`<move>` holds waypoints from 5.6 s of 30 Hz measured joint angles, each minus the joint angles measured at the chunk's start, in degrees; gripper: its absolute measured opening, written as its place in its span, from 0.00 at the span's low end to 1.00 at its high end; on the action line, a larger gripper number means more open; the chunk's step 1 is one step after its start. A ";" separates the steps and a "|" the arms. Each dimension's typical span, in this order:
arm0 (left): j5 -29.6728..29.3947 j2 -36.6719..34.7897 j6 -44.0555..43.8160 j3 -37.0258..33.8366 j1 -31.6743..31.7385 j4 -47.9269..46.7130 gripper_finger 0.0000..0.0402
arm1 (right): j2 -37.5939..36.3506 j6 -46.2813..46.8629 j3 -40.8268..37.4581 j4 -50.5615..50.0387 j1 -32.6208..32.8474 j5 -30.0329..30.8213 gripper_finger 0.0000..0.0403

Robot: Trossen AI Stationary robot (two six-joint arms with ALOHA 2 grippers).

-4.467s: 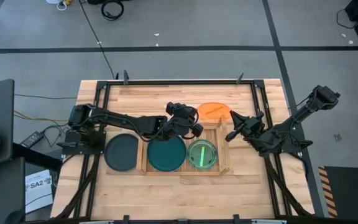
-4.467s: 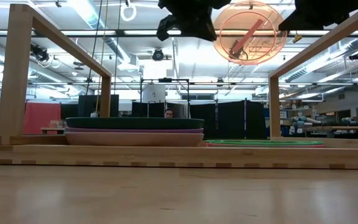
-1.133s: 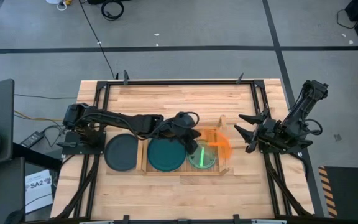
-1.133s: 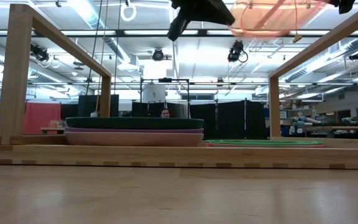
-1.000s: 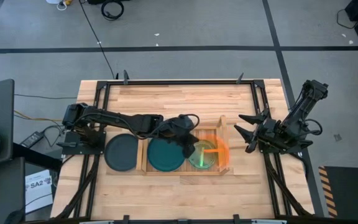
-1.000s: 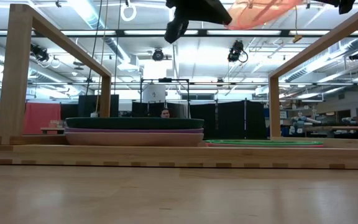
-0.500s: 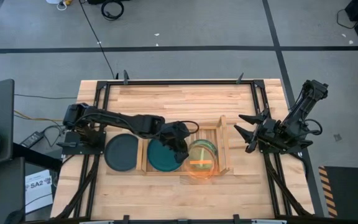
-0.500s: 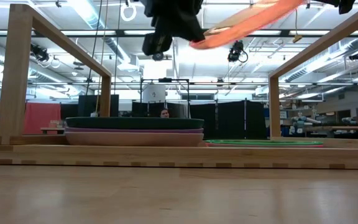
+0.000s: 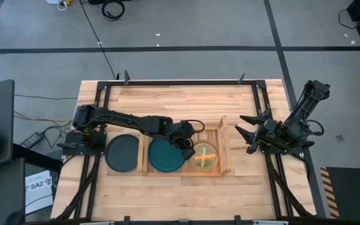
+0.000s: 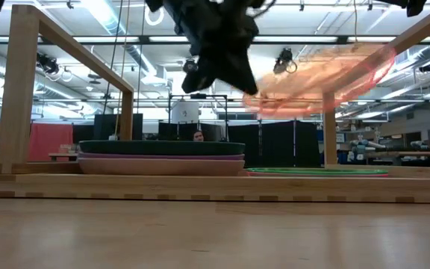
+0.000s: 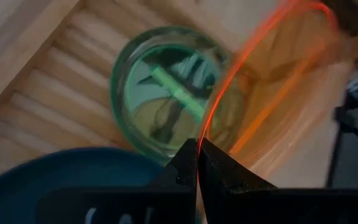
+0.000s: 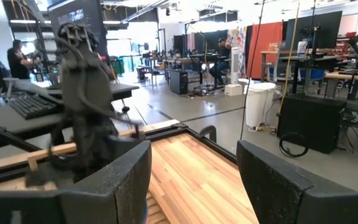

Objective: Place and stack plates onto a shelf
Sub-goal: Stack the orange plate on top of the green plate on the shelf, then stack the black plate on top of the dark green plate on the shelf

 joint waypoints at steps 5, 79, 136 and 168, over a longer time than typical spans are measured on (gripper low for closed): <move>0.17 3.04 -0.02 -0.08 0.85 -0.37 0.03 | 0.13 0.00 0.00 -0.22 -0.02 -0.18 0.60; 4.02 4.98 3.42 -0.10 6.26 3.79 0.39 | 0.24 0.00 -0.02 -0.66 0.00 -0.31 0.60; -2.69 -37.71 38.64 -29.14 29.42 -50.07 0.39 | 1.38 0.17 -0.07 -0.73 -0.02 -0.33 0.60; 2.50 -29.89 36.45 -42.05 29.40 -28.75 0.39 | 1.38 0.15 -0.04 -0.81 0.00 -0.33 0.60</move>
